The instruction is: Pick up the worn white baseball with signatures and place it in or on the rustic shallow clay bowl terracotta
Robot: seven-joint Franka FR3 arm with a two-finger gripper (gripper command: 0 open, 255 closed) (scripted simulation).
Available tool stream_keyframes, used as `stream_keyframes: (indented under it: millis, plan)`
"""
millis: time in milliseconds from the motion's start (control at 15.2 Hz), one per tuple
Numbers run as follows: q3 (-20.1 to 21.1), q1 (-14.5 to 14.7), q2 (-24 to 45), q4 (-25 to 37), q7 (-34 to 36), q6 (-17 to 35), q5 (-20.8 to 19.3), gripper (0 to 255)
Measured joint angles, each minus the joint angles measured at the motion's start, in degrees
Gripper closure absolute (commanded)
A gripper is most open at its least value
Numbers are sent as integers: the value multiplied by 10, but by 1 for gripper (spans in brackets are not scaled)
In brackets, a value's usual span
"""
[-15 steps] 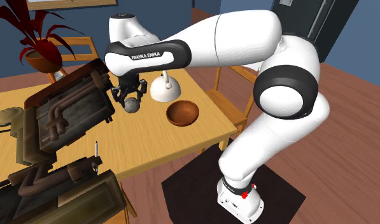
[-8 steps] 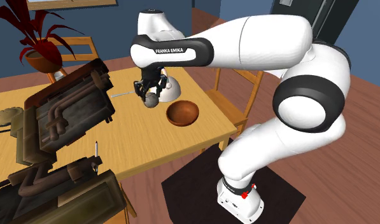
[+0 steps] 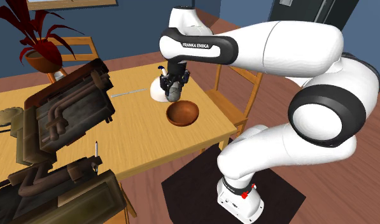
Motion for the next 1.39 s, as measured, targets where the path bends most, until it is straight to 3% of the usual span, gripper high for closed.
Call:
stream_keyframes:
  millis: [264, 1386]
  plan:
    - [-33, -15, -24, -22, -38, -6, -15, 255]
    - [-37, -16, -14, -121, -54, 102, -13, 255]
